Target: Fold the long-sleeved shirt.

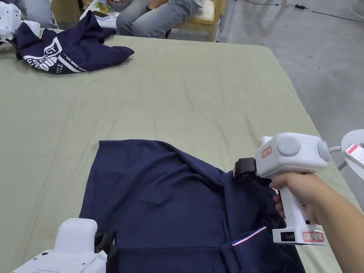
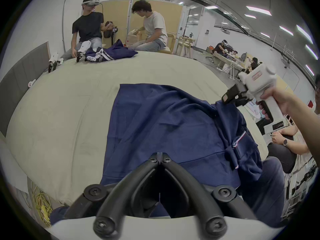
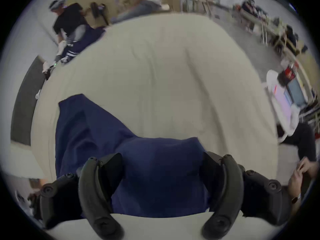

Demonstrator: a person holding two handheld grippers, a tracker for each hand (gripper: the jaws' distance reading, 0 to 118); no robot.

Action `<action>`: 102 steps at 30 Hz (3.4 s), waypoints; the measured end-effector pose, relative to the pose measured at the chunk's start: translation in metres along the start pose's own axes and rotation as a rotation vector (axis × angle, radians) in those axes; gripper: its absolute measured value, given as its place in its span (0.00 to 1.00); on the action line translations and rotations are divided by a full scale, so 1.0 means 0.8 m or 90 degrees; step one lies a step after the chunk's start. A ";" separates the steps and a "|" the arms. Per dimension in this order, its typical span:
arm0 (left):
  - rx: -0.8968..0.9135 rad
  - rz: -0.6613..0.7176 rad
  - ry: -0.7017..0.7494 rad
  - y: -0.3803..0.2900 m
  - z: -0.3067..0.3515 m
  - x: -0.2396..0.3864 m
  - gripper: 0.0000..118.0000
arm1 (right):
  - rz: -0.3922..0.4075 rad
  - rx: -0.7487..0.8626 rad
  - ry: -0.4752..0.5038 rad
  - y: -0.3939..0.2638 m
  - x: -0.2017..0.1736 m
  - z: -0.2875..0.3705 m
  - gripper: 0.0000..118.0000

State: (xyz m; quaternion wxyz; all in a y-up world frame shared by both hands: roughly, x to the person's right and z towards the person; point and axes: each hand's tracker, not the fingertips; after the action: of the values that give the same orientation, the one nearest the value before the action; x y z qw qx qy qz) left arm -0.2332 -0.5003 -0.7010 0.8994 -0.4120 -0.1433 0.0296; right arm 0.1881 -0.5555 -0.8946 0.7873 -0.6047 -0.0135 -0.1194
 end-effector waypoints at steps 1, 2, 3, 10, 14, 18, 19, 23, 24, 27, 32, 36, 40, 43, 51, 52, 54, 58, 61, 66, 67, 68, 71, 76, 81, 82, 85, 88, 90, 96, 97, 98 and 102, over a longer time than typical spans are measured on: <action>-0.001 0.003 0.003 0.001 -0.003 -0.002 0.00 | -0.005 -0.019 -0.004 -0.002 0.004 -0.014 0.82; -0.003 0.006 0.007 0.002 -0.008 -0.005 0.00 | 0.005 -0.033 -0.013 -0.004 0.007 -0.027 0.79; -0.006 0.010 0.008 0.005 -0.013 -0.008 0.00 | 0.022 -0.040 -0.022 -0.002 0.013 -0.039 0.72; -0.003 0.011 0.021 0.057 -0.068 -0.034 0.11 | 0.078 0.024 0.007 -0.011 0.002 -0.016 0.15; 0.001 -0.017 0.071 0.129 -0.142 -0.074 0.62 | 0.083 0.043 -0.003 -0.020 -0.004 -0.016 0.15; 0.004 -0.014 0.094 0.195 -0.222 -0.121 0.75 | 0.098 0.048 -0.011 -0.023 -0.011 -0.014 0.15; -0.003 -0.016 0.095 0.207 -0.240 -0.130 0.75 | 0.096 0.048 -0.012 -0.021 -0.012 -0.011 0.15; -0.058 -0.024 0.105 0.235 -0.306 -0.155 0.75 | 0.095 0.044 -0.009 -0.019 -0.010 -0.012 0.15; -0.073 -0.023 0.092 0.238 -0.319 -0.156 0.75 | 0.094 0.043 -0.007 -0.020 -0.009 -0.012 0.15; -0.120 -0.028 0.076 0.233 -0.352 -0.156 0.77 | 0.094 0.039 -0.004 -0.016 -0.007 -0.013 0.15; -0.082 -0.065 0.140 0.238 -0.326 -0.143 0.00 | 0.099 0.032 -0.006 -0.014 -0.009 -0.013 0.15; -0.079 -0.093 0.139 0.239 -0.297 -0.132 0.00 | 0.104 0.030 -0.015 -0.014 -0.016 -0.004 0.15; -0.044 -0.102 0.125 0.239 -0.248 -0.118 0.00 | 0.111 0.060 -0.021 -0.021 -0.015 0.020 0.15; -0.016 -0.109 0.106 0.236 -0.199 -0.111 0.00 | 0.121 0.097 -0.017 -0.033 -0.017 0.052 0.15; 0.058 -0.124 0.073 0.181 -0.056 -0.097 0.00 | 0.136 0.202 0.010 -0.098 -0.012 0.148 0.15; 0.063 -0.121 0.071 0.169 -0.040 -0.095 0.00 | 0.136 0.224 0.015 -0.110 -0.011 0.159 0.15; 0.078 -0.120 0.061 0.142 -0.010 -0.092 0.00 | 0.158 0.252 0.006 -0.136 -0.011 0.175 0.15; 0.087 -0.118 0.053 0.076 0.040 -0.085 0.00 | 0.191 0.306 -0.020 -0.197 -0.006 0.192 0.15; 0.086 -0.105 0.044 0.025 0.064 -0.082 0.00 | 0.200 0.328 -0.027 -0.251 -0.006 0.199 0.15; 0.059 -0.091 0.051 -0.054 0.086 -0.073 0.00 | 0.206 0.321 -0.045 -0.334 -0.005 0.181 0.15; 0.041 -0.075 0.049 -0.067 0.084 -0.074 0.00 | 0.199 0.298 -0.040 -0.348 -0.005 0.174 0.15; 0.030 -0.067 0.045 -0.078 0.082 -0.074 0.00 | 0.196 0.289 -0.040 -0.360 -0.004 0.168 0.15; -0.012 -0.063 0.063 -0.108 0.067 -0.076 0.00 | 0.182 0.246 -0.034 -0.390 -0.001 0.143 0.15; -0.044 -0.069 0.073 -0.122 0.045 -0.074 0.00 | 0.176 0.176 -0.056 -0.407 0.001 0.092 0.15; -0.071 -0.066 0.071 -0.116 0.038 -0.071 0.00 | 0.175 0.175 -0.065 -0.401 -0.001 0.079 0.15; -0.071 -0.068 0.074 -0.116 0.038 -0.071 0.00 | 0.174 0.172 -0.061 -0.401 0.001 0.081 0.15; -0.081 -0.047 0.066 -0.116 0.052 -0.072 0.21 | 0.129 0.175 -0.007 -0.402 0.007 0.113 0.50; -0.065 -0.028 0.058 -0.113 0.078 -0.069 0.75 | 0.073 0.239 0.034 -0.411 0.012 0.168 0.98; -0.015 -0.021 0.056 -0.104 0.098 -0.064 0.76 | 0.067 0.299 0.066 -0.412 0.017 0.207 0.98; 0.091 -0.010 -0.002 -0.067 0.121 -0.035 0.80 | 0.103 0.333 0.015 -0.393 -0.008 0.237 0.95; 0.083 -0.024 0.010 -0.064 0.116 -0.027 0.78 | 0.108 0.346 -0.011 -0.393 -0.016 0.232 0.88; 0.063 -0.038 0.019 -0.062 0.109 -0.020 0.60 | 0.115 0.353 -0.025 -0.394 -0.022 0.228 0.62; 0.042 -0.077 0.057 -0.074 0.078 0.007 0.00 | 0.137 0.334 -0.037 -0.394 -0.049 0.190 0.00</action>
State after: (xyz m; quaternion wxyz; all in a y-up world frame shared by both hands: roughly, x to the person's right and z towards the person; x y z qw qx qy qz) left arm -0.2489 -0.4926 -0.6167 0.9181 -0.3735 -0.1267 -0.0386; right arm 0.1045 -0.4795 -0.5612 0.9244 -0.3813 -0.0025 -0.0101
